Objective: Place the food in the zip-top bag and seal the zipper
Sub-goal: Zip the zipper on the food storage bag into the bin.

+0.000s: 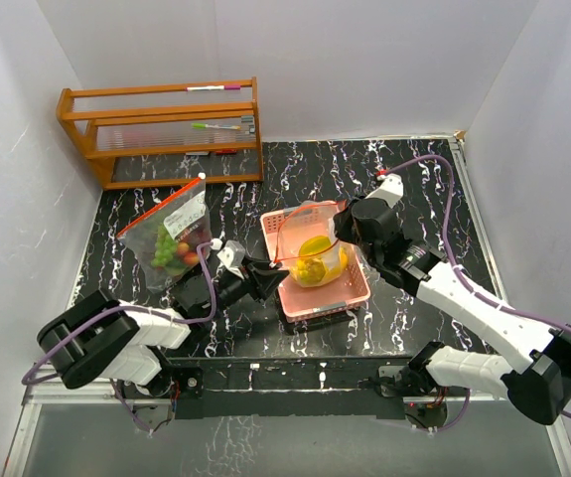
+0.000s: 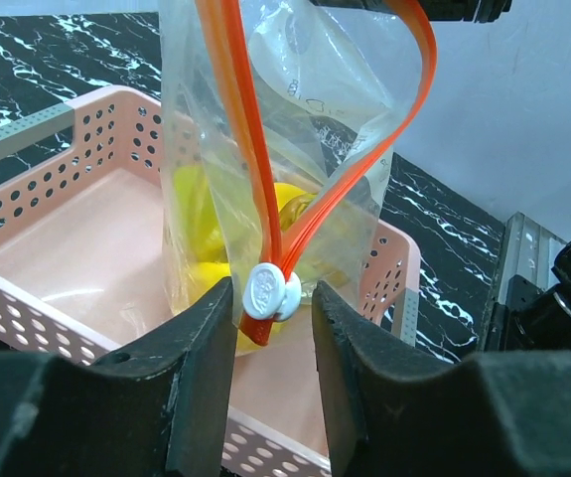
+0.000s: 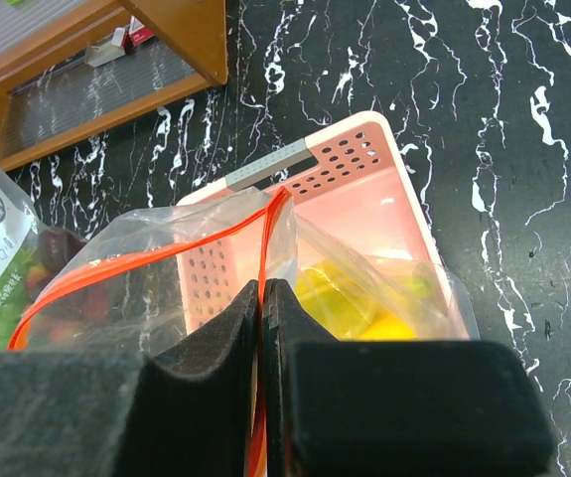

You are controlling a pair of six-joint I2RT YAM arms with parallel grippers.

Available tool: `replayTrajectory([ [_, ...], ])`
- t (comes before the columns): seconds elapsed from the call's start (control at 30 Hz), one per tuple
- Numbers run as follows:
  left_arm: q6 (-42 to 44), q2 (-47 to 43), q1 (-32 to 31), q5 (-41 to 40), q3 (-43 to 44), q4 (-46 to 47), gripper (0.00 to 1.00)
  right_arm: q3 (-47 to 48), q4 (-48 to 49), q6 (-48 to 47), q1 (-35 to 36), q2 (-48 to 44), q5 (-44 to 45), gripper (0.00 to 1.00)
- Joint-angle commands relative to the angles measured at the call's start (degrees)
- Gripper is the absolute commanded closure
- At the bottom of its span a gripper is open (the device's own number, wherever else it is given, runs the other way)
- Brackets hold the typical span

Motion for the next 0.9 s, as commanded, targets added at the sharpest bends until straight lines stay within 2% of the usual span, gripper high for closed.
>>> replayTrajectory([
  [0.0,0.0,2.3,-0.5,-0.7,0.5,9.0,0.66,2.1,3.2,-0.9,-0.3,-2.4,0.3,0.92],
  [0.13,-0.3,4.8,-0.6,-0.4,1.1,12.3,0.7,1.8,2.9,-0.8,-0.4,-2.7,0.5,0.92],
  [0.23,0.0,4.1,-0.6,-0.7,1.0,13.5,0.97,1.2,2.1,-0.9,-0.4,-3.1,0.7,0.92],
  [0.27,0.3,3.1,-0.5,-1.1,0.8,13.3,1.0,0.9,1.8,-0.8,-0.4,-3.4,0.9,0.92],
  [0.37,2.2,-3.2,-0.6,-1.0,1.4,7.1,1.0,-0.6,0.5,-0.6,-0.5,-4.5,1.6,0.92],
  [0.5,7.7,-13.9,-0.6,1.2,6.0,-10.7,1.0,-2.1,-1.3,-1.3,-0.5,-6.9,0.7,0.91],
  [0.63,13.6,-18.9,-0.3,2.0,10.6,-25.2,1.0,-1.3,-2.8,-6.7,-0.5,-9.7,-3.3,0.75],
  [0.77,15.1,-18.0,-0.3,1.9,10.3,-25.7,1.0,0.9,-4.0,-16.1,-0.5,-13.5,-8.9,0.56],
  [0.87,15.9,-15.2,-0.3,5.7,10.8,-26.2,1.0,3.3,-6.4,-24.3,-0.5,-15.6,-15.9,0.53],
])
